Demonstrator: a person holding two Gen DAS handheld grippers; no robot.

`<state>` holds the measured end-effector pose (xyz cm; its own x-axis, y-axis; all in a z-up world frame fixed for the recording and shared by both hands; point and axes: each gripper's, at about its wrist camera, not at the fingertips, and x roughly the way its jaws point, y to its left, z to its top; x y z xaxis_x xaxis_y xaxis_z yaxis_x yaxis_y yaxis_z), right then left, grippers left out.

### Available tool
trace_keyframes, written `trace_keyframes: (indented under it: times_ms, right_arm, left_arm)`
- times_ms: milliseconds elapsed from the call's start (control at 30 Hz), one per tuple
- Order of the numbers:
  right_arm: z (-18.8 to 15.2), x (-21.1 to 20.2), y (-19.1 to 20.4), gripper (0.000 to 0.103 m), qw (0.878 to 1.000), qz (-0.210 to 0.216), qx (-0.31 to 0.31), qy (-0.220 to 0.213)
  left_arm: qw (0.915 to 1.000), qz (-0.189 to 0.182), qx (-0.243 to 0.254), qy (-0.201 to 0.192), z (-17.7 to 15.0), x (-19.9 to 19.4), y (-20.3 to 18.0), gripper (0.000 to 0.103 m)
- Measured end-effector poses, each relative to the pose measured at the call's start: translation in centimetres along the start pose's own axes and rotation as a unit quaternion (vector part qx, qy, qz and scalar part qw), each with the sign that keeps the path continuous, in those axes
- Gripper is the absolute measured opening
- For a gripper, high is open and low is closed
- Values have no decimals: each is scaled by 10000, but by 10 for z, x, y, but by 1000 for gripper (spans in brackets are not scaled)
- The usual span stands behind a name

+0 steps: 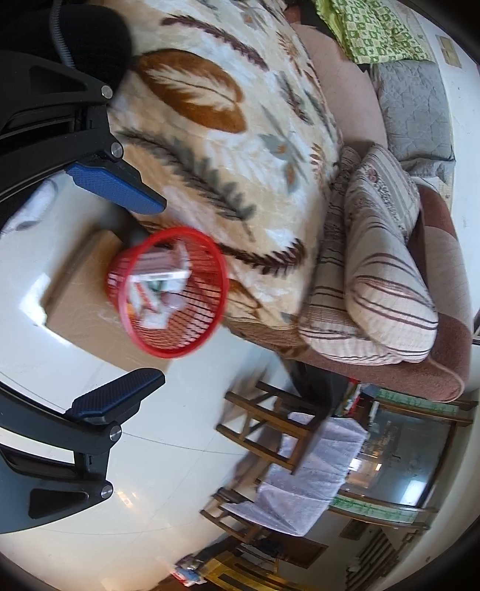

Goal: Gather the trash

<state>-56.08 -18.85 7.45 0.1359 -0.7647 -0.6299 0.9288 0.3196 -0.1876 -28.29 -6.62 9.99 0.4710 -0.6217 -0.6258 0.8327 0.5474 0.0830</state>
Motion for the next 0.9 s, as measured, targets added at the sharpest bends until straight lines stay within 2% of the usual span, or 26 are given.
trace_keyframes:
  times_ms: [100,167,200,267,333,400,500,600,667,700,733,767,833,900]
  right_arm:
    - [36,15,18,88,9988,309,-388,-16]
    - [57,24,41,89,9962,465,-728,-69]
    - [70,31,61,90,9932,549,-1017,-110]
    - [88,45,100,92,9853,750,-1532,-85]
    - [104,62,148,93,9730,1052,-2053,109]
    - [118,78,204,93,9566,1541,-2440,397]
    - [129,91,278,93,9392,2151,-2601,633]
    - [132,100,341,93,9299,2657,-2432,741]
    - [132,106,375,93,9274,2832,-2309,796]
    - [131,108,390,93,9264,2908,-2263,781]
    - [129,113,405,93,9284,2883,-2210,784]
    - [128,118,416,93,9305,2832,-2184,792]
    - [126,128,432,94,9340,2705,-2200,782]
    - [127,134,434,103,9456,2369,-2091,776]
  left_arm:
    - [9977,435,-477,203,9,10,40,96]
    - [9899,938,-931,517,11,22,78,96]
    - [9855,1078,-1140,639,11,26,94,96]
    - [9690,1609,-1587,995,7,38,133,96]
    - [9490,2073,-1956,1346,-1,49,170,96]
    - [9371,2122,-2331,1501,-10,56,200,96]
    - [9208,2002,-2898,1678,-29,70,233,96]
    - [9178,1848,-2925,1947,-36,94,242,96]
    - [9162,1804,-2836,2182,-38,110,244,96]
    - [9193,1895,-2676,2178,-37,115,242,96]
    - [9263,1939,-2430,2129,-34,120,239,96]
    - [9333,1889,-2186,2134,-31,127,236,96]
    - [9404,1804,-1999,2076,-29,137,237,98]
    - [9455,1742,-1951,1940,-30,141,241,103]
